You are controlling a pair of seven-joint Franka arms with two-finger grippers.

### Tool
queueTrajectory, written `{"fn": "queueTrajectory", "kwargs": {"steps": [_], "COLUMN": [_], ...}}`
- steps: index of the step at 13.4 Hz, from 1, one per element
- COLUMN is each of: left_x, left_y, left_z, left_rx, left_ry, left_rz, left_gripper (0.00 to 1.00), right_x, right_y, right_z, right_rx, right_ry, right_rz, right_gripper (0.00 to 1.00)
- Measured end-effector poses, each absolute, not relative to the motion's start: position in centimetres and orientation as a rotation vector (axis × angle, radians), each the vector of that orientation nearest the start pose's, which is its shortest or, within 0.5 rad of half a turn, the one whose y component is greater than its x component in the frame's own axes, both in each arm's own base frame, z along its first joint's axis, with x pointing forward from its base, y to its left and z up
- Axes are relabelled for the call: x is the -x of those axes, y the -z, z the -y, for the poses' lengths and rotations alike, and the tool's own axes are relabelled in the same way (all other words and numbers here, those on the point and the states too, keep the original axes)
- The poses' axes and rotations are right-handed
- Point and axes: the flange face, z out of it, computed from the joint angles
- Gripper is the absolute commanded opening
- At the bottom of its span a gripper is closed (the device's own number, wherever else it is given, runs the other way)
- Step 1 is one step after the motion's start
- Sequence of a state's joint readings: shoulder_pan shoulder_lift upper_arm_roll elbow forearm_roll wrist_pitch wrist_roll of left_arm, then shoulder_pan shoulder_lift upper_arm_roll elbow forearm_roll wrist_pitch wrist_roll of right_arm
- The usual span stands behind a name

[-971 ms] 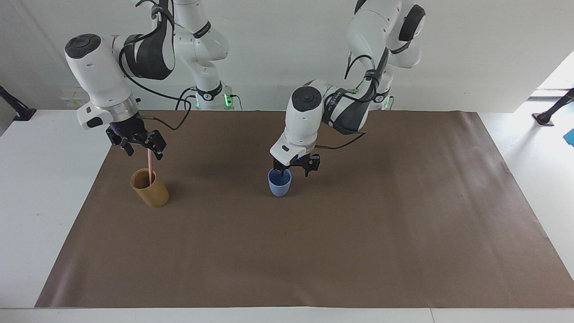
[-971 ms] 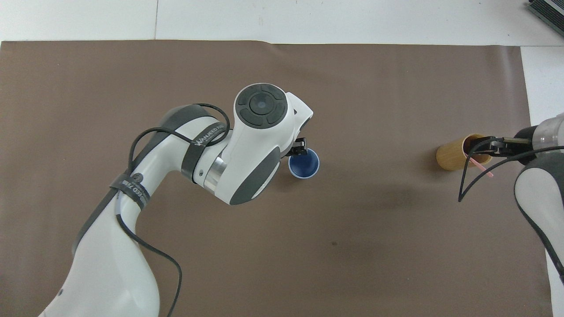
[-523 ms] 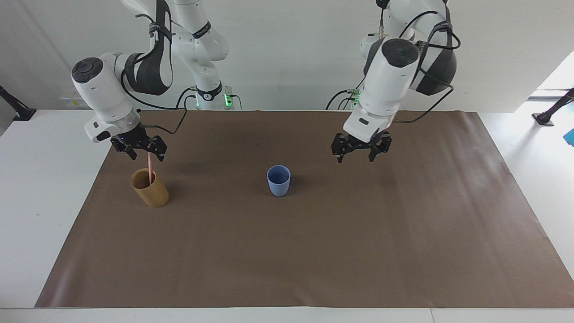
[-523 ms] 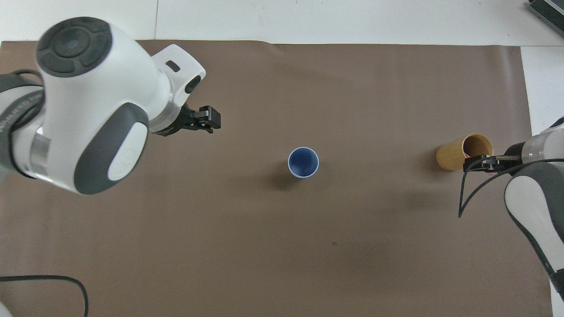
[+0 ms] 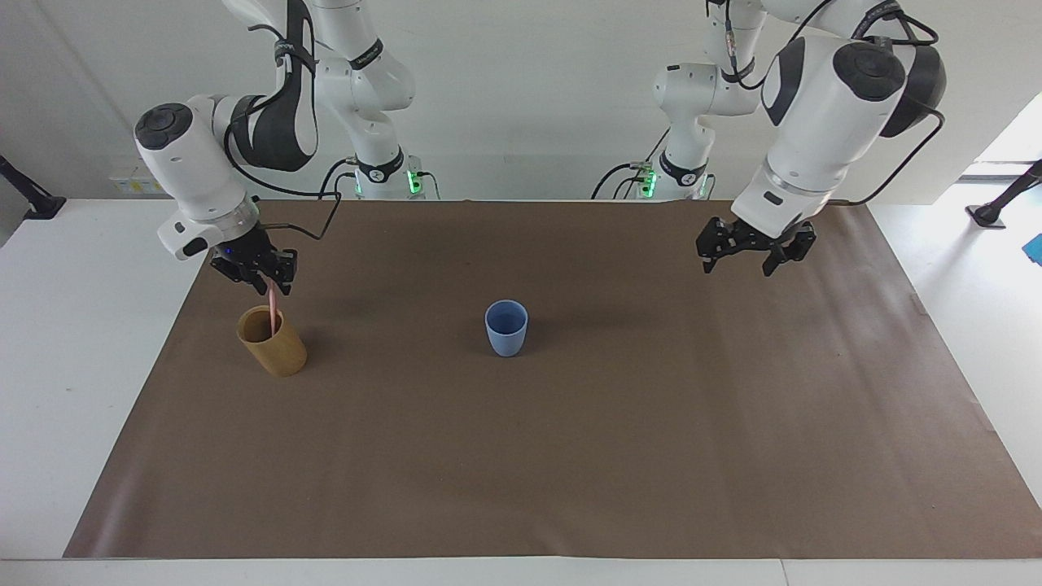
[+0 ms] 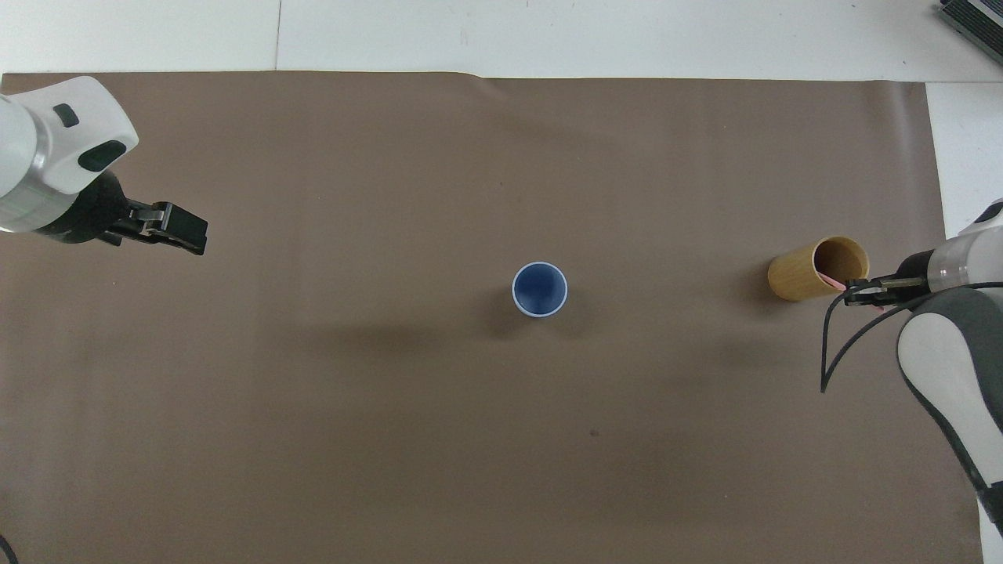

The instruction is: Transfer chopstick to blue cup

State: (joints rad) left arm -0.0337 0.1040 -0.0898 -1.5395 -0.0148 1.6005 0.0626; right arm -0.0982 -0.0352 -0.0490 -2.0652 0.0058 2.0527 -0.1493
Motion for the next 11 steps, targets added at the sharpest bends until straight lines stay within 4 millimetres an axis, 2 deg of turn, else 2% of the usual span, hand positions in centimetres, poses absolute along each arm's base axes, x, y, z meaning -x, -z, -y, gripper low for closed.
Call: {"fn": "queueTrajectory", "kwargs": {"steps": [3,5,7,9,11], "left_x": [-56.9,-56.2,-55.9,-55.5,-55.0], "left_y": [-61.1,-62.3,-62.2,-62.5,-63.4], "left_z": [5.7,5.8,6.0,5.7,5.7], "left_rx": [3.147,3.145,3.144,3.144,3.143], "left_ry": [-0.013,0.007,-0.02,-0.04,-0.029], "left_rz": [-0.296,-0.3,-0.306,-0.3,-0.3], "left_gripper": [1.0,1.0,1.0,1.0,1.0], "right_x": [-54.1,-54.3,-54.2,-54.1,-53.9], "right_y": [-48.2,-52.3,-56.4,-59.1,-60.5], "right_z": [8.0,8.0,7.6,5.6,2.5], "right_rx": [3.138,3.137,3.135,3.134,3.132], "right_ry": [0.048,0.041,0.041,0.027,-0.007], "right_rz": [0.0,0.0,-0.057,-0.164,-0.238], "right_gripper": [0.0,0.0,0.0,0.0,0.0]}}
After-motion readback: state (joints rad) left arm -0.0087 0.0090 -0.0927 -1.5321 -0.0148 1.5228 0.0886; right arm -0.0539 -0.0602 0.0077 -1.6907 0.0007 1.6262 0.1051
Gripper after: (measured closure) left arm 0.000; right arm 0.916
